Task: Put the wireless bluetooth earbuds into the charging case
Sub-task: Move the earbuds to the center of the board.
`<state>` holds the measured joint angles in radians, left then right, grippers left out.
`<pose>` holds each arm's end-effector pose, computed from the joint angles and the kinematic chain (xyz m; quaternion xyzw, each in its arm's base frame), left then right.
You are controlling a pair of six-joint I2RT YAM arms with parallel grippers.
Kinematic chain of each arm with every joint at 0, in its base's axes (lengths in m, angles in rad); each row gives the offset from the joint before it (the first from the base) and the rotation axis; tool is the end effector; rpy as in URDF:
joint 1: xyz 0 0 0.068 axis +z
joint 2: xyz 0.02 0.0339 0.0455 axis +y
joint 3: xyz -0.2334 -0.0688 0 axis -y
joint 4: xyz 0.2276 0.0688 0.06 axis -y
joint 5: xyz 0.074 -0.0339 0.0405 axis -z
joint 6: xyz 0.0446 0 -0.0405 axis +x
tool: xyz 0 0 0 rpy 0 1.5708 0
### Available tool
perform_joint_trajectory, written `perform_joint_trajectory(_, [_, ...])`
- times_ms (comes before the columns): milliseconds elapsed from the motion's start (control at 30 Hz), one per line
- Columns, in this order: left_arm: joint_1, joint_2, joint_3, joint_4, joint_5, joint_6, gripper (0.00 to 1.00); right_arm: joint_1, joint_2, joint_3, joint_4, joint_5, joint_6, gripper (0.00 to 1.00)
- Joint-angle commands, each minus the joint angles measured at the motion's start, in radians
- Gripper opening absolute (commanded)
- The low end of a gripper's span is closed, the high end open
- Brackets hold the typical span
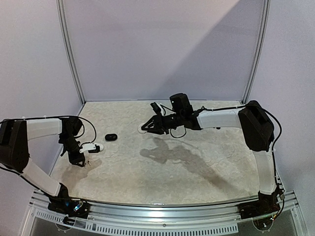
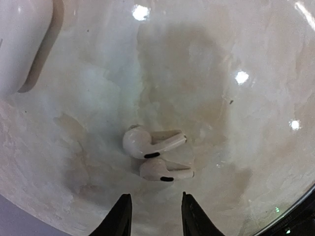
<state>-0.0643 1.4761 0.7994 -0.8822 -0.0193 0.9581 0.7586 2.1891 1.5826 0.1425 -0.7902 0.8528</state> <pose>0.2140 -0.0129 0.1315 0.4891 0.8721 0.0113 0.0012 0.3199 0.3468 0.1761 -0.1651 0.7939 0.5767 0.0998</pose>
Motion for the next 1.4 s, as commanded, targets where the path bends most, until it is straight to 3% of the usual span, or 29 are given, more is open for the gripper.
perform_joint_trajectory(0, [0.011,0.038,-0.039,0.090,-0.022,0.032,0.34,-0.006,-0.034,-0.010,-0.003,0.007,-0.017,0.00])
perform_joint_trajectory(433, [0.000,0.131,-0.020,0.197,0.011,-0.018,0.30,-0.016,-0.046,-0.017,-0.015,0.009,-0.023,0.00])
perform_joint_trajectory(833, [-0.080,0.137,-0.028,0.253,0.100,0.070,0.25,-0.024,-0.049,-0.009,-0.021,0.002,-0.018,0.00])
perform_joint_trajectory(1133, [-0.202,0.173,-0.022,0.267,0.068,0.103,0.12,-0.025,-0.060,-0.016,-0.023,0.005,-0.021,0.00])
perform_joint_trajectory(1367, [-0.289,0.252,-0.002,0.268,-0.045,0.129,0.11,-0.028,-0.080,-0.040,-0.014,0.011,-0.023,0.00])
